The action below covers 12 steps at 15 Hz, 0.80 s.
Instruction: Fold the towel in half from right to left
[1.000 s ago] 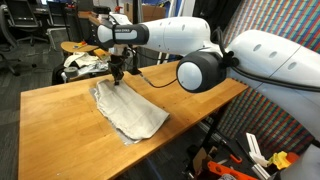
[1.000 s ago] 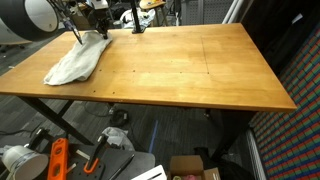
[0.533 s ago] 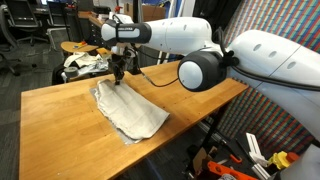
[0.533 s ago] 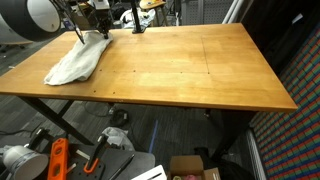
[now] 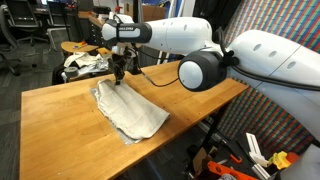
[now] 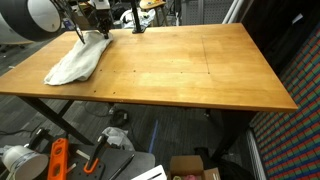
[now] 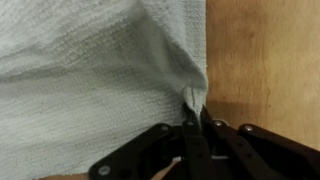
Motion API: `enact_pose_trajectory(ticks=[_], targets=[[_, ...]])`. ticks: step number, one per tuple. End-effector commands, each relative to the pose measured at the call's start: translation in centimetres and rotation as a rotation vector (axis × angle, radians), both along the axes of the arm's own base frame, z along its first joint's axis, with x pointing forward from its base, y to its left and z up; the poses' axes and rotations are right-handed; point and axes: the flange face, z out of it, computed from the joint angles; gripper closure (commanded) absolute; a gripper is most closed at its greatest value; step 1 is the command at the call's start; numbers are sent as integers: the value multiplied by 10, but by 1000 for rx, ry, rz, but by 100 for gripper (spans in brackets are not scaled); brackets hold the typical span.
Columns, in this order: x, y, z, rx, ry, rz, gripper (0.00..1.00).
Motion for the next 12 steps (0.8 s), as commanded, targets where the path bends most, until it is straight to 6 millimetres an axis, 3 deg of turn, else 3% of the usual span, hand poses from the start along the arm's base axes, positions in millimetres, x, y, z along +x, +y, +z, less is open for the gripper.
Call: enact_pose_trajectory(ticks=[1, 2, 4, 9, 10, 12], targets=[[4, -40, 3, -69, -8, -27, 92], [5, -41, 4, -61, -8, -32, 68], [6, -49, 5, -76, -12, -44, 65], [8, -90, 2, -129, -17, -83, 27], [8, -94, 1, -129, -13, -85, 28], [8, -97, 2, -115, -14, -84, 5]])
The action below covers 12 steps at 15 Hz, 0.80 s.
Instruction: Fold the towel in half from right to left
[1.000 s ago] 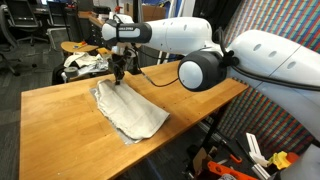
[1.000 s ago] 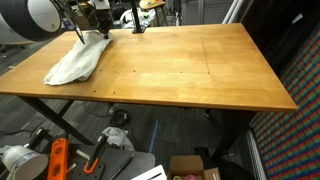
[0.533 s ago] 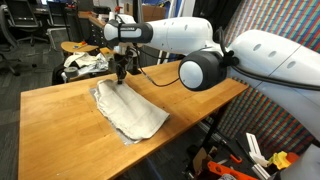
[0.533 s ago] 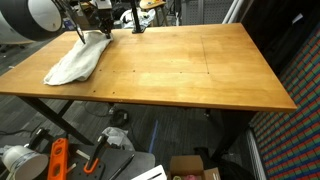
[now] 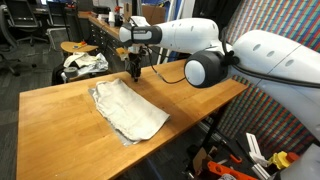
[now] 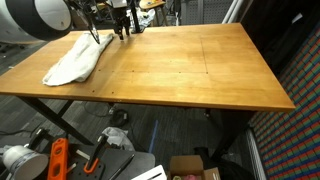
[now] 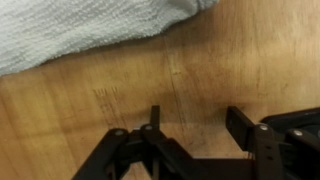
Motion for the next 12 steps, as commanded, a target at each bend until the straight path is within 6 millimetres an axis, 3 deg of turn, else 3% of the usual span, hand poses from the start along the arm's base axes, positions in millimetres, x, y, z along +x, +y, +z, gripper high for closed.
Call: enact_pose_trajectory(ticks=[1, 4, 12], targets=[[1, 0, 7, 0, -10, 22, 1], [1, 8, 13, 48, -16, 94, 0], [-2, 62, 19, 81, -33, 291, 0]])
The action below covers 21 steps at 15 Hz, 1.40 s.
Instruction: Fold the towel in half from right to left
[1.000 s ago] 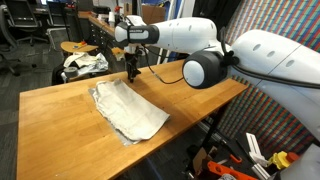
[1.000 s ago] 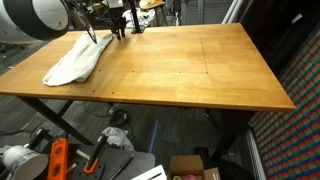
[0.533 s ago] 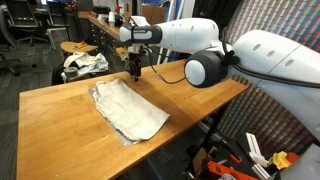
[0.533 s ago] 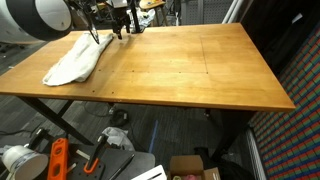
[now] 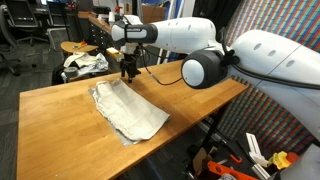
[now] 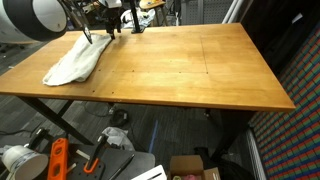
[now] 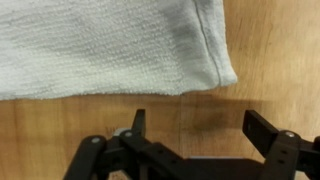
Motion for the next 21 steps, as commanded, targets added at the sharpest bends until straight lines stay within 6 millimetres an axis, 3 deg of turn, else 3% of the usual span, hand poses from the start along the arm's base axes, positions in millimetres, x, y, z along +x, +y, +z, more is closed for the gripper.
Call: enact_pose_trajectory(ticks=[1, 6, 10, 14, 21], targets=[[0, 21, 20, 29, -30, 81, 0], [-4, 46, 40, 37, -36, 169, 0], [-12, 72, 43, 91, -11, 302, 0], [-22, 87, 35, 125, 47, 404, 0], [-39, 88, 9, 184, 173, 518, 0]])
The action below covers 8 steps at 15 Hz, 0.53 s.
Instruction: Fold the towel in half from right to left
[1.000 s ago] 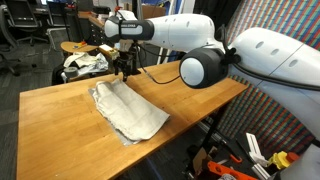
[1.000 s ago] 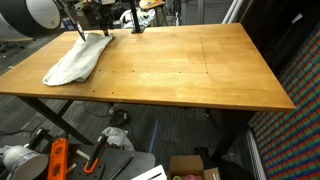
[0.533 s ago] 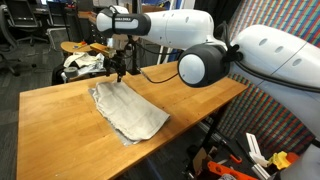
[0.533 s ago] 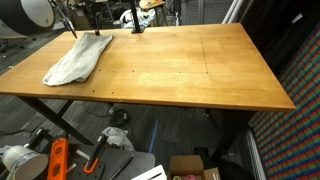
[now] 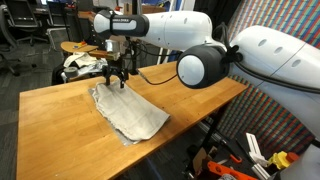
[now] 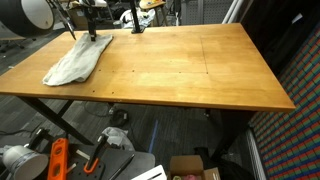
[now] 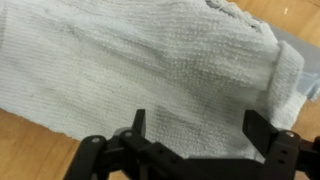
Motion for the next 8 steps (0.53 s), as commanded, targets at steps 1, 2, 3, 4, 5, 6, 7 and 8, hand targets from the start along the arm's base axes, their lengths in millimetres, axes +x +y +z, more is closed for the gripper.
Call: enact_pose_trajectory(ticks=[1, 2, 3, 4, 5, 6, 7, 8], targets=[[-2, 1, -3, 64, 21, 18, 0], [0, 2, -3, 72, 12, 4, 0], [2, 3, -2, 82, -5, -14, 0], [5, 2, 3, 88, -24, -31, 0], [7, 0, 9, 91, -35, -35, 0], [10, -4, 15, 87, -56, -46, 0], [13, -8, 20, 82, -75, -55, 0], [15, -14, 26, 72, -95, -64, 0]])
